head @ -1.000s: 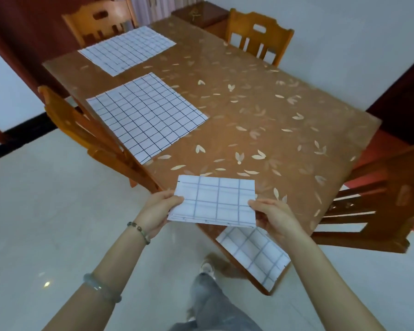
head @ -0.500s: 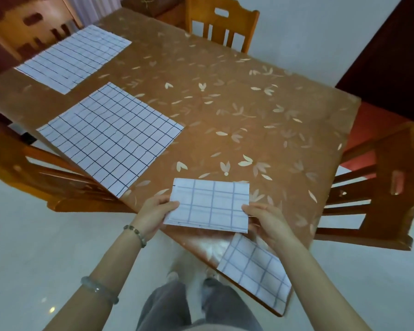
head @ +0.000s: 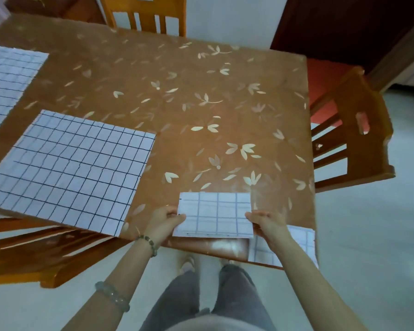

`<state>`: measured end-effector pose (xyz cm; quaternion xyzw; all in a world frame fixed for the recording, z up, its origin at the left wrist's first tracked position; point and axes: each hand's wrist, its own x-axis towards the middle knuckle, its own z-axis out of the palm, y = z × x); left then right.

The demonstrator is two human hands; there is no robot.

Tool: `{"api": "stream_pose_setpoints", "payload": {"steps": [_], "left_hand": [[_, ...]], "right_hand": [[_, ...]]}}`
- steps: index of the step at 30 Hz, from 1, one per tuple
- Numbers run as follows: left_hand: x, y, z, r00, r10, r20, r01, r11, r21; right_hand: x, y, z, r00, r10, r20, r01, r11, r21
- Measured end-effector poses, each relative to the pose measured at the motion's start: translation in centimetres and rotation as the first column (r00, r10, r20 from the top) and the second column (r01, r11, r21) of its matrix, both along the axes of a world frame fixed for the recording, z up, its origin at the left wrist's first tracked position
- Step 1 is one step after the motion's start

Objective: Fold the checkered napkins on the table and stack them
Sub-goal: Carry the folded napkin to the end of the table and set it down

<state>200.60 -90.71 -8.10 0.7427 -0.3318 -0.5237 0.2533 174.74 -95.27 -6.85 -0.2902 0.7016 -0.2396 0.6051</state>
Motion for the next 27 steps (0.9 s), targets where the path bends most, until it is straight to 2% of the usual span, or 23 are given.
{"api": "stream_pose_setpoints", "payload": {"steps": [4,8,14,18,21,27], "left_hand": [[0.5,0.1,-0.6,0.988,-0.148,0.038,0.148,0.989,0.006],[0.4,0.8,-2.3,0.958,-0.277,0.069,0.272,0.96,0.072],[-0.9,0.9,-4.6,0.937,-0.333,0.1,0.321,0.939,0.122],[-1.7,0.5,-4.7,0.94,-0.303,0.157,0.285,0.95,0.129],[-2.2,0.2,-4.3,0.942,-0.271,0.196,0.247,0.959,0.139],[-2.9,0.1,-4.4,0.899,-0.309,0.31,0.256,0.946,0.2]], "right_hand": [[0.6,2.4,-1.5,0.995,-0.062,-0.076,0.065,0.997,0.035],[0.0,4.2,-3.1,0.966,-0.035,-0.257,0.049,0.998,0.05],[-0.5,4.6,-4.2,0.925,0.031,-0.379,-0.01,0.998,0.056],[-0.5,4.4,-5.0,0.903,0.054,-0.426,-0.032,0.998,0.06],[-0.5,4.2,-5.8,0.893,0.084,-0.441,-0.055,0.995,0.08],[-0.9,4.0,-6.5,0.881,0.116,-0.458,-0.081,0.992,0.095]]}}
